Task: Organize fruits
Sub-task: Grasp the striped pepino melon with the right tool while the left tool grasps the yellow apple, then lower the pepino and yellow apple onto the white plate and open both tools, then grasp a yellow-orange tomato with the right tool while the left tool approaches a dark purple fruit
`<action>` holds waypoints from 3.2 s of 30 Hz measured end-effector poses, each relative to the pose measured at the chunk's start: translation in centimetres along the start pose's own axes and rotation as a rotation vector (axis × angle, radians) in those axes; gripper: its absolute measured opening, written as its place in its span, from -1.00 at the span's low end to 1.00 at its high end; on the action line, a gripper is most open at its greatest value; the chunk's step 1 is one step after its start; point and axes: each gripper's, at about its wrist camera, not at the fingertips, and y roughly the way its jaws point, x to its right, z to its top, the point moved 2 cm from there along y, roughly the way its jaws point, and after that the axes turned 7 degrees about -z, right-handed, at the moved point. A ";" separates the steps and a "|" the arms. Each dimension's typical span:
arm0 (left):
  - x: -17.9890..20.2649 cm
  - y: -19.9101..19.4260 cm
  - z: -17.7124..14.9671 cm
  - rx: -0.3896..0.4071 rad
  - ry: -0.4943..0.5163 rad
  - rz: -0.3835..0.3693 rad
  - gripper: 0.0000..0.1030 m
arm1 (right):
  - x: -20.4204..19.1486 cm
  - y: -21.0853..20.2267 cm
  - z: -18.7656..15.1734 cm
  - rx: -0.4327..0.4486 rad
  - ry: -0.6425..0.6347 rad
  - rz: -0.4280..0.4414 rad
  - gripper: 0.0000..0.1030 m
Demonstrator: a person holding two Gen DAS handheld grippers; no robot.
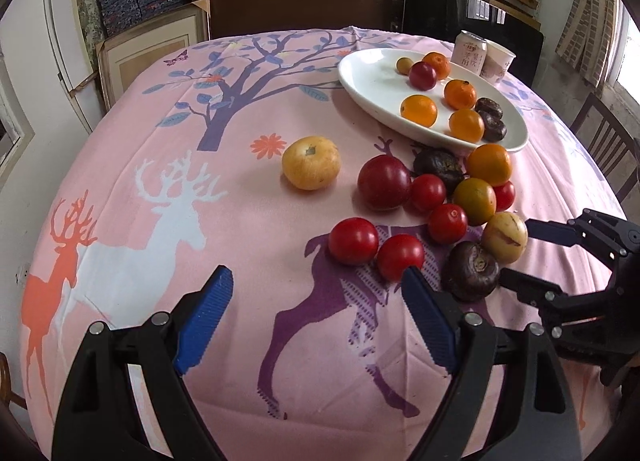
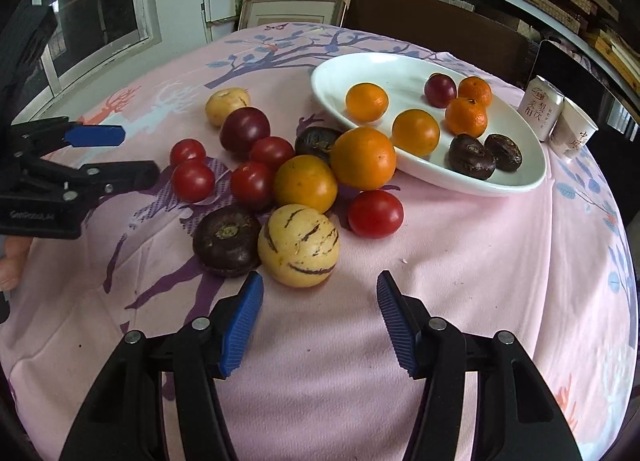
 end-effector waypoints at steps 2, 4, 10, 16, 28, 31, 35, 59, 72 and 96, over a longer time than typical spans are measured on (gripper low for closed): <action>-0.4 0.0 -0.2 -0.005 -0.003 0.003 0.63 | -0.4 0.4 0.5 0.002 -0.013 0.003 0.08; -0.8 -0.1 -0.4 -0.008 -0.012 0.002 0.63 | -0.7 0.7 0.8 0.004 -0.009 0.033 -0.13; -0.7 0.6 -0.4 -0.023 -0.004 -0.011 0.60 | -0.2 -0.6 0.5 0.040 0.016 0.066 -0.24; -1.7 0.6 2.1 0.007 -0.044 -0.010 0.59 | 2.5 -2.9 -0.9 0.075 0.084 0.044 -0.23; -3.0 6.4 5.8 -0.071 -0.144 -0.021 0.28 | 4.3 -4.8 -2.4 0.108 0.101 0.018 -0.23; -2.6 6.8 6.2 -0.050 -0.130 -0.023 0.26 | 4.5 -4.9 -2.4 0.111 0.106 0.017 -0.23; -2.8 7.6 7.3 -0.037 -0.147 -0.065 0.12 | 4.4 -4.6 -2.4 0.106 0.105 0.021 -0.23; 6.4 -0.8 12.0 0.130 0.008 -0.150 -0.23 | 9.8 -6.2 4.4 0.261 0.160 -0.011 -0.23; 6.7 8.9 15.3 0.011 -0.124 -0.057 -0.21 | 13.1 3.5 8.3 0.128 0.394 0.073 -0.13; 0.4 0.8 5.6 0.045 -0.087 0.014 0.59 | 4.0 -2.8 -0.7 0.046 0.066 0.112 0.18</action>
